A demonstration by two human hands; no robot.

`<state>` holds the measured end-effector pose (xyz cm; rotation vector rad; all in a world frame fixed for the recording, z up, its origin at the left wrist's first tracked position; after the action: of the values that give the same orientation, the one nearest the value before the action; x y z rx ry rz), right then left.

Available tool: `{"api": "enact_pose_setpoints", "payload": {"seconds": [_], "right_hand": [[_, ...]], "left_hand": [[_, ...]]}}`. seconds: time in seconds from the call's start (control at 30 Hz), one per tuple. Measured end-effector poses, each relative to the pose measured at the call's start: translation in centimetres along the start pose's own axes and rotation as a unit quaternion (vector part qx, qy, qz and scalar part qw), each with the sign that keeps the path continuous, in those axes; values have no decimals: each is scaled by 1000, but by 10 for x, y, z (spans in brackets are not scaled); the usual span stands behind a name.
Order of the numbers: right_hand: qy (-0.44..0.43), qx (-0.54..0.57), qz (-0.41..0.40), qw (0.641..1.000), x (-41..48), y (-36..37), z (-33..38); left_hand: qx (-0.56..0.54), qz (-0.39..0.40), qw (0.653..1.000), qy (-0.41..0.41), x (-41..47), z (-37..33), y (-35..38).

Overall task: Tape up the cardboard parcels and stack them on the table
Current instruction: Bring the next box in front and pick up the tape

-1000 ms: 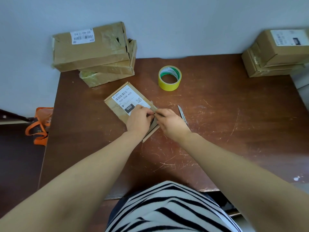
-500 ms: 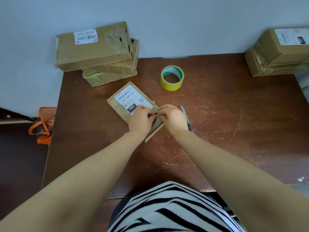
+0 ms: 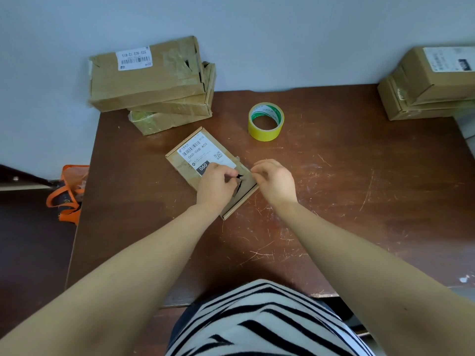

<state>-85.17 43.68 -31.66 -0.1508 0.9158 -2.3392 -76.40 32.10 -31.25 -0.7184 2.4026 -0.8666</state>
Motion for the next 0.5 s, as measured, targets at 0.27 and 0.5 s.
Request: {"api": "enact_pose_setpoints", "payload": {"seconds": [0.27, 0.5], "right_hand": [[28, -2, -54, 998, 25, -33, -10], [-34, -147, -6, 988, 79, -57, -21]], "left_hand": [[-45, -36, 998, -4, 7, -7, -9], [-47, -71, 996, -1, 25, -31, -8]]}}
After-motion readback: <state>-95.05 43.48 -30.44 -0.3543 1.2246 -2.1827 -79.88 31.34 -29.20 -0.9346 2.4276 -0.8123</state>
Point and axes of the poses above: each hand's wrist, its own x-axis towards the middle knuckle, its own y-axis out of the palm, z = x × y, the point moved 1 cm from there along x, towards the middle knuckle, and after that the axes turned 1 degree about z, right-handed, at the moved point
